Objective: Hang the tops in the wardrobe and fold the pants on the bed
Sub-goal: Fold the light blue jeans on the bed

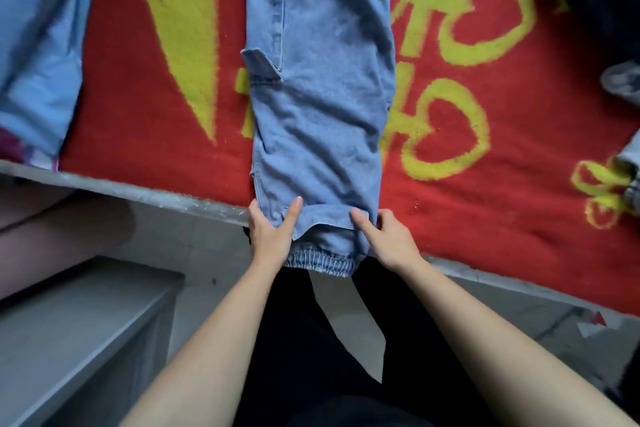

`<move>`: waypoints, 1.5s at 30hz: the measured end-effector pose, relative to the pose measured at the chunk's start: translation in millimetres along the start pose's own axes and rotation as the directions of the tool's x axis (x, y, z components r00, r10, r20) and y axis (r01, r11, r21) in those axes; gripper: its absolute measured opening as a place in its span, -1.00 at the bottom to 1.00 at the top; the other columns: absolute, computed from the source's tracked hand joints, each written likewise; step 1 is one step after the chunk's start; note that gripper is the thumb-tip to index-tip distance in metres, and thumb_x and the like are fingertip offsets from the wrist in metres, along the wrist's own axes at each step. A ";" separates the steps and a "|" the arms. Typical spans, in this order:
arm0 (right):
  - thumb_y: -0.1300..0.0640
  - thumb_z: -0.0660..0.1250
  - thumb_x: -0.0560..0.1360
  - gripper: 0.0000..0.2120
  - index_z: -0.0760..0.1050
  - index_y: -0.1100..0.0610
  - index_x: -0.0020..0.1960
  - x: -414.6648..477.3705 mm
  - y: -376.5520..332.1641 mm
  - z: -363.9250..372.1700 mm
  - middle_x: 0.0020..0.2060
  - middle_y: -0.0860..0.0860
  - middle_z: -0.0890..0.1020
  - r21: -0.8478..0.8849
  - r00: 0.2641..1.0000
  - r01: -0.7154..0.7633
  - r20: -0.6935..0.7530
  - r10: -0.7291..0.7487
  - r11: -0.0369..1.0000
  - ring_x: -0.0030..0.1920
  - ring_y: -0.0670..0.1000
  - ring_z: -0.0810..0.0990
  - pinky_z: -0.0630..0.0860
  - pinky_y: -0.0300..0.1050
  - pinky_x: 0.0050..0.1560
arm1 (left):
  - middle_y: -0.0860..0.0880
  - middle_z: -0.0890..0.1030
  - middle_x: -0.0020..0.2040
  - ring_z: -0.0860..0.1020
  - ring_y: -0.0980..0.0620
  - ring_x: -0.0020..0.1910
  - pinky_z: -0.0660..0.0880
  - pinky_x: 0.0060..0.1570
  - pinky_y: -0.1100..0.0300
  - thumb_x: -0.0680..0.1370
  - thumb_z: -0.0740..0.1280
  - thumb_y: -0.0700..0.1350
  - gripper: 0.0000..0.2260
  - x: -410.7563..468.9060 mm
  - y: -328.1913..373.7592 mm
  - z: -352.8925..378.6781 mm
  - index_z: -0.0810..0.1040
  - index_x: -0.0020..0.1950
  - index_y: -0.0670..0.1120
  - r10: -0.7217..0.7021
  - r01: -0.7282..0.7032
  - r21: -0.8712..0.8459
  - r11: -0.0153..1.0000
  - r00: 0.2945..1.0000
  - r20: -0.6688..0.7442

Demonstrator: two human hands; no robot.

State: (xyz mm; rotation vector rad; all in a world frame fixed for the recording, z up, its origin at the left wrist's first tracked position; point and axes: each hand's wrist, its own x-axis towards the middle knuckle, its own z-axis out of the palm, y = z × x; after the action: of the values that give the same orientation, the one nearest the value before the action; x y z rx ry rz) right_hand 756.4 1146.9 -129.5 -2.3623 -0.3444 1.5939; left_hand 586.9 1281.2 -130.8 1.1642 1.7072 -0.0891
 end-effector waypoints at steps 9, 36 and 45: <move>-0.13 0.52 0.42 -0.49 0.51 0.07 0.26 -8.7 27.8 20.4 0.16 -0.02 0.64 0.264 0.988 0.033 0.137 -0.072 0.964 0.18 0.00 0.61 0.48 0.07 0.31 | 0.01 0.71 0.04 0.67 0.04 0.05 0.57 0.15 0.08 0.30 0.53 0.31 -0.46 -25.8 -35.1 0.3 0.65 0.07 -0.05 -0.152 0.171 -0.232 0.958 0.983 0.100; -0.36 0.23 0.53 -0.45 0.57 0.05 0.25 -244.6 103.2 149.7 0.13 0.02 0.64 0.503 0.995 -0.095 0.070 0.069 0.859 0.11 0.07 0.61 0.54 0.04 0.22 | -0.09 0.68 0.08 0.64 -0.09 0.06 0.54 0.21 -0.08 0.55 0.39 0.13 -0.63 -183.9 -174.3 -112.8 0.59 0.18 -0.14 -0.132 0.173 -0.173 0.970 0.966 0.224; 0.01 0.30 0.61 -0.75 0.32 0.03 -0.18 -235.0 99.9 107.4 -0.62 -0.11 0.20 0.731 0.990 -0.109 0.144 0.003 0.674 -0.64 -0.13 0.12 0.03 -0.30 -0.53 | -0.15 0.67 -0.12 0.63 -0.05 -0.25 0.64 -0.20 0.02 0.55 0.34 -0.19 -0.68 -197.3 -139.8 -102.8 0.55 0.30 -0.23 -0.169 0.254 -0.423 0.870 0.959 0.228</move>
State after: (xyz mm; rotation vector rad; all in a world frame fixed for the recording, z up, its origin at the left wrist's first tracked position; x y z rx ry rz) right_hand 575.0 982.7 0.2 -1.6421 0.3223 1.5181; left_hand 416.6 1135.5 6.3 0.6020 1.5748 0.0608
